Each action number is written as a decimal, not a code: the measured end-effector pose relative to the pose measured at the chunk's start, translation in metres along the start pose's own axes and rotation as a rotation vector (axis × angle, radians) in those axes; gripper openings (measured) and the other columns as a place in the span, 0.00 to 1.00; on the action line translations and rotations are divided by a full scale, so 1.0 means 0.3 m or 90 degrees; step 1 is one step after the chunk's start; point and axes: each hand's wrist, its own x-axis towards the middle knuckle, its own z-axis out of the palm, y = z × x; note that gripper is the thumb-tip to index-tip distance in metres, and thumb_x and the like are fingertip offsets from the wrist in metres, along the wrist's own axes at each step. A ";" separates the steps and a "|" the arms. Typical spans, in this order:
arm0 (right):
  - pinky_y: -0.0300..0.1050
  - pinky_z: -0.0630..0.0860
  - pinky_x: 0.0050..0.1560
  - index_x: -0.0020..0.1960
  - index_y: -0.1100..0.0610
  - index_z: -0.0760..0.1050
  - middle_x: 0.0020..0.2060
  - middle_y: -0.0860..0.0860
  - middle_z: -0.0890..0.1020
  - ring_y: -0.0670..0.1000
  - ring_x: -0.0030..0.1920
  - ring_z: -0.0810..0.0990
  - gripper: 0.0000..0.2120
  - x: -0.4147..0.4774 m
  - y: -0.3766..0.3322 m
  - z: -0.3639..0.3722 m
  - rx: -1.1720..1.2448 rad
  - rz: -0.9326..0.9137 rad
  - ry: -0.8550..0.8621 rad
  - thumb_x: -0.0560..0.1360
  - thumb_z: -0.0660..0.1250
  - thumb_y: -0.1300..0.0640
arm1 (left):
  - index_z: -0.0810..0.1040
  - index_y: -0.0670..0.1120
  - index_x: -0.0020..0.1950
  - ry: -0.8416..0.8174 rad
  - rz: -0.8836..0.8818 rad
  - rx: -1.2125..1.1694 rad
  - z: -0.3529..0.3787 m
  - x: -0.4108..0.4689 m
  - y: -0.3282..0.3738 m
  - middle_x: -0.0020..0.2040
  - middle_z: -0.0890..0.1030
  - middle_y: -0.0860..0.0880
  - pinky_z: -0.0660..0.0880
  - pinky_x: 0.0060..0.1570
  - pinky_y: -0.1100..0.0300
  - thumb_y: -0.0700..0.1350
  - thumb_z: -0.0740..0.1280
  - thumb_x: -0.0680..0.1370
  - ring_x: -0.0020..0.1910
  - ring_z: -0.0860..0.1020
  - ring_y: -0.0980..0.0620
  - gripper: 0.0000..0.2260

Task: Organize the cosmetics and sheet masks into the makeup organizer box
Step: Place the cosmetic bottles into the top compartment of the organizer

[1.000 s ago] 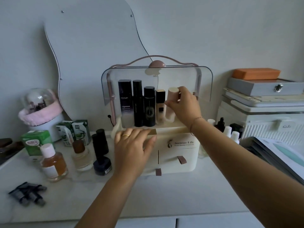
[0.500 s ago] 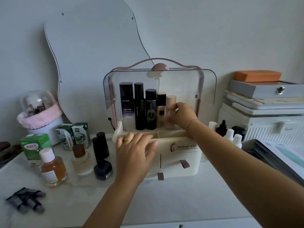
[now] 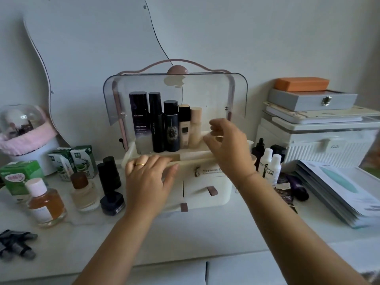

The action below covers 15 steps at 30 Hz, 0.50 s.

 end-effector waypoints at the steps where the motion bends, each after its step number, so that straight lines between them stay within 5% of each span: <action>1: 0.36 0.76 0.51 0.57 0.54 0.75 0.48 0.47 0.81 0.44 0.47 0.79 0.13 -0.069 0.019 -0.028 0.044 -0.034 0.068 0.73 0.69 0.58 | 0.81 0.50 0.49 0.005 0.001 0.003 0.002 0.000 0.000 0.46 0.83 0.53 0.62 0.50 0.51 0.57 0.56 0.79 0.49 0.78 0.46 0.17; 3: 0.32 0.75 0.47 0.51 0.52 0.76 0.43 0.45 0.80 0.42 0.43 0.79 0.09 -0.190 0.091 -0.073 0.075 -0.020 0.159 0.73 0.70 0.59 | 0.81 0.50 0.47 0.016 0.000 0.009 0.005 0.000 0.003 0.45 0.83 0.53 0.63 0.50 0.51 0.57 0.57 0.78 0.49 0.78 0.45 0.16; 8: 0.46 0.78 0.52 0.50 0.51 0.75 0.43 0.47 0.81 0.49 0.46 0.80 0.09 -0.312 0.302 -0.132 0.096 0.233 0.180 0.72 0.72 0.57 | 0.80 0.50 0.47 0.046 -0.001 0.023 0.019 -0.002 0.004 0.46 0.83 0.52 0.63 0.49 0.50 0.57 0.56 0.78 0.48 0.76 0.44 0.16; 15: 0.42 0.76 0.48 0.49 0.51 0.75 0.42 0.46 0.81 0.49 0.45 0.81 0.10 -0.388 0.342 -0.097 0.107 0.261 0.098 0.70 0.73 0.58 | 0.80 0.51 0.52 0.084 -0.004 0.029 0.034 -0.015 0.008 0.48 0.82 0.52 0.62 0.52 0.50 0.55 0.56 0.79 0.49 0.73 0.47 0.16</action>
